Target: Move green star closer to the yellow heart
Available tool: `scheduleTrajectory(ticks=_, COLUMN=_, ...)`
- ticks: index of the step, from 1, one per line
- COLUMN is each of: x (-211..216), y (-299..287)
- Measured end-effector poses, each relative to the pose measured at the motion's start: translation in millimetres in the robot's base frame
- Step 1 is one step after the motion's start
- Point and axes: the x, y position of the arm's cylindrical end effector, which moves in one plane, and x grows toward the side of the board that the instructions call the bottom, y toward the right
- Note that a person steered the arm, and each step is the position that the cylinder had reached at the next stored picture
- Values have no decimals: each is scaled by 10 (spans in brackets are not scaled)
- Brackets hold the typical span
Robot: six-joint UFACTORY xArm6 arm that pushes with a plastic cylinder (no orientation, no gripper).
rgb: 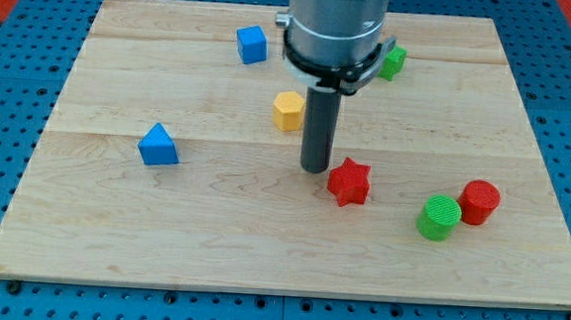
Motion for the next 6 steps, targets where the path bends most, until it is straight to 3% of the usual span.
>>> scheduleTrajectory(ticks=2, x=175, y=542)
scheduleTrajectory(ticks=3, x=-281, y=521)
scheduleTrajectory(ticks=5, x=-1522, y=1494)
scheduleTrajectory(ticks=6, x=-2064, y=1128)
